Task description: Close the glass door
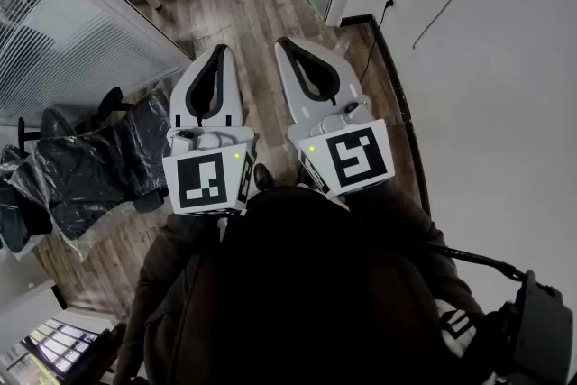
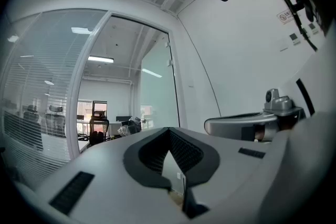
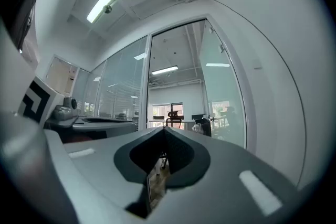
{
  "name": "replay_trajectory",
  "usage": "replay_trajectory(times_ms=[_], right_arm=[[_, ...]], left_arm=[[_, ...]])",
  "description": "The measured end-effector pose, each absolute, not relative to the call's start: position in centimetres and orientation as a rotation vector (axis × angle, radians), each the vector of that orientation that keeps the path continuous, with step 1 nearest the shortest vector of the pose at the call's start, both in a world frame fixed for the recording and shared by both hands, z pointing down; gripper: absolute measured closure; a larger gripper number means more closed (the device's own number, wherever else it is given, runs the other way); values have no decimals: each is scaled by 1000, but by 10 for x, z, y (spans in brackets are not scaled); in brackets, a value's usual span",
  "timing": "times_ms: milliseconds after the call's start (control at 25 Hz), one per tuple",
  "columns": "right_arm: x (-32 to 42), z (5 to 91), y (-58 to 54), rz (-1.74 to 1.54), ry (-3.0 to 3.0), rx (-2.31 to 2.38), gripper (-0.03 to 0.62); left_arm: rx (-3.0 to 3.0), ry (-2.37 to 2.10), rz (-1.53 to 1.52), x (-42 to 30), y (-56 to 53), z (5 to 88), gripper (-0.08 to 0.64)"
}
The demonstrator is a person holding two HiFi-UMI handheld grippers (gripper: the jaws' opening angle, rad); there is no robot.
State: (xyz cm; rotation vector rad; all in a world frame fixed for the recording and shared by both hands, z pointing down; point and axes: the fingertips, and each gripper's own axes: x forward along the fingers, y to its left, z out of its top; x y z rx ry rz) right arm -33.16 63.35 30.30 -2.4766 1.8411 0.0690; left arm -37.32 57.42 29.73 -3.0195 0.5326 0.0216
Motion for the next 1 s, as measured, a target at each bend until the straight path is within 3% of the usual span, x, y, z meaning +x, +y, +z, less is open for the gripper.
replay_trajectory(times_ms=[480,1000], right_arm=[[-299,316,622,59,1843,-2417,591],[-198,341,450,24,1937,-2374,589]], left_arm=[[-3019,594,-60,-348,563,320,563],[-3062,747,-41,-251,383,349,563]])
